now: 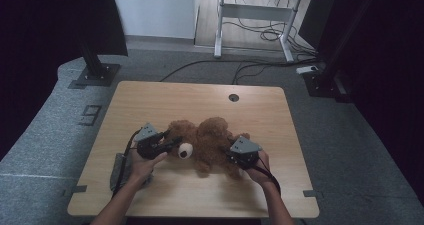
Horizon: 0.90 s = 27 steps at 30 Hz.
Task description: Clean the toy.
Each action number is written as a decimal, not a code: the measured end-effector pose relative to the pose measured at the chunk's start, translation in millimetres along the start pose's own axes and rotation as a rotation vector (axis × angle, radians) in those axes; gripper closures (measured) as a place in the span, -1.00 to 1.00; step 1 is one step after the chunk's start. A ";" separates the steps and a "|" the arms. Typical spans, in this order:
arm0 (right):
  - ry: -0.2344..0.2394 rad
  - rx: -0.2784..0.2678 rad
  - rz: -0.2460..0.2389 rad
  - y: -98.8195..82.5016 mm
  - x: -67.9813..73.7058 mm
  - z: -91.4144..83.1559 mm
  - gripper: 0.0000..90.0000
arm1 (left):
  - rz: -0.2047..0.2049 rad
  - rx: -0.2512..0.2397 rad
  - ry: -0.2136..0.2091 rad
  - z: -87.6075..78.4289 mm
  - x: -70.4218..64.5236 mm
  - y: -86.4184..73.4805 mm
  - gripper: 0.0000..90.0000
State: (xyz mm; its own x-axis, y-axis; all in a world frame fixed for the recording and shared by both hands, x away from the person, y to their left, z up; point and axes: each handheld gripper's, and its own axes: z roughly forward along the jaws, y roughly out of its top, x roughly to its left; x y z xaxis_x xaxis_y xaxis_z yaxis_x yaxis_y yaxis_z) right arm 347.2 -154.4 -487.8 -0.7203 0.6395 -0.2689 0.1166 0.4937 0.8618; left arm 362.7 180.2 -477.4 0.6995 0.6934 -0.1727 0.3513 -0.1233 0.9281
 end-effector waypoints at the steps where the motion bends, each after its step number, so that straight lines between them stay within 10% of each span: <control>1: -0.001 -0.001 -0.009 -1.6 3.2 -0.9 0.45 | -0.012 -0.006 -0.003 -2.5 0.8 2.0 0.12; 9: -0.005 -0.038 -0.062 -10.8 22.5 -7.3 0.46 | -0.104 -0.047 -0.003 -13.0 10.4 24.4 -0.16; 16: 0.011 -0.044 -0.076 -9.4 28.9 -8.3 0.45 | -0.117 0.134 -0.017 8.2 9.9 23.7 -0.25; 27: 0.060 -0.070 0.031 -13.5 21.2 -17.6 0.08 | -0.095 0.204 -0.016 9.6 6.2 7.7 0.26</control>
State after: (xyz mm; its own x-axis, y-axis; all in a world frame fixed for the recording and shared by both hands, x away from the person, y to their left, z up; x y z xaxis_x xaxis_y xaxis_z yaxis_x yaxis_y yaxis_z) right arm 318.3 -157.9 -497.5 -0.7571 0.6162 -0.2170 0.0927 0.4301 0.8980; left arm 375.7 176.8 -474.5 0.6665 0.6978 -0.2626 0.5334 -0.2003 0.8218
